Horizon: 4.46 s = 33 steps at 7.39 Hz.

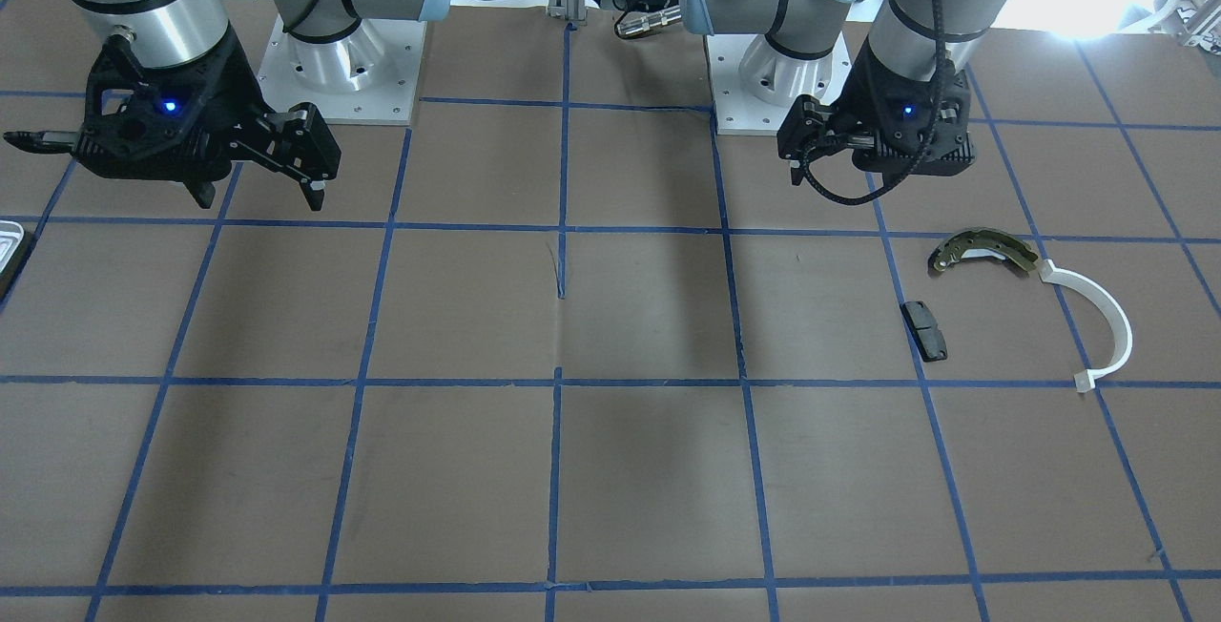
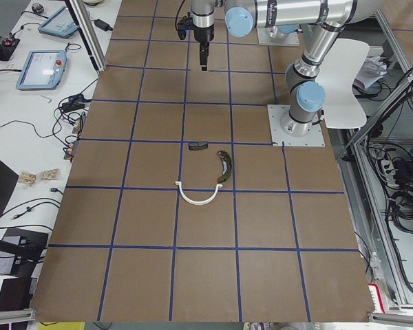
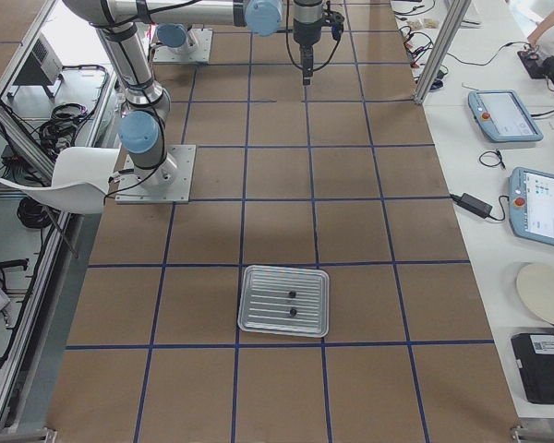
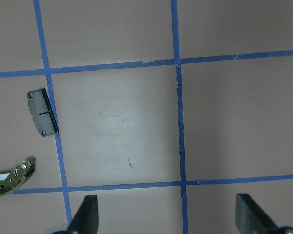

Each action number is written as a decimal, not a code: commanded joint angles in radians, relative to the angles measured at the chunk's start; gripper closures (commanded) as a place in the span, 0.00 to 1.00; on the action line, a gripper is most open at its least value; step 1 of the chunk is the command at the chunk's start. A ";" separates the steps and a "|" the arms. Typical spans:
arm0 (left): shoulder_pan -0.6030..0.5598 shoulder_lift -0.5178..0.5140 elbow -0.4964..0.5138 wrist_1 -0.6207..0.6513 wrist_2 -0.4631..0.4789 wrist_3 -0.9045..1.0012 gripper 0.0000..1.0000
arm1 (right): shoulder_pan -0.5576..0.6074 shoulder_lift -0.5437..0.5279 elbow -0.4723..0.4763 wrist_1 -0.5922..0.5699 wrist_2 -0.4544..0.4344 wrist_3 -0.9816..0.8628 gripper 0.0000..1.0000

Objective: Place bearing gear from tray to pile

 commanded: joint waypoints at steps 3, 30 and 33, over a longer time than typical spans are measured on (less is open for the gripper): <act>0.000 -0.002 -0.005 0.003 0.000 0.000 0.00 | -0.319 0.027 -0.006 -0.036 -0.012 -0.506 0.00; 0.002 0.003 -0.008 0.017 0.005 0.000 0.00 | -0.445 0.331 0.106 -0.375 0.057 -0.808 1.00; 0.012 -0.005 -0.014 0.018 0.002 0.002 0.00 | -0.009 0.338 0.089 -0.479 0.060 -0.178 1.00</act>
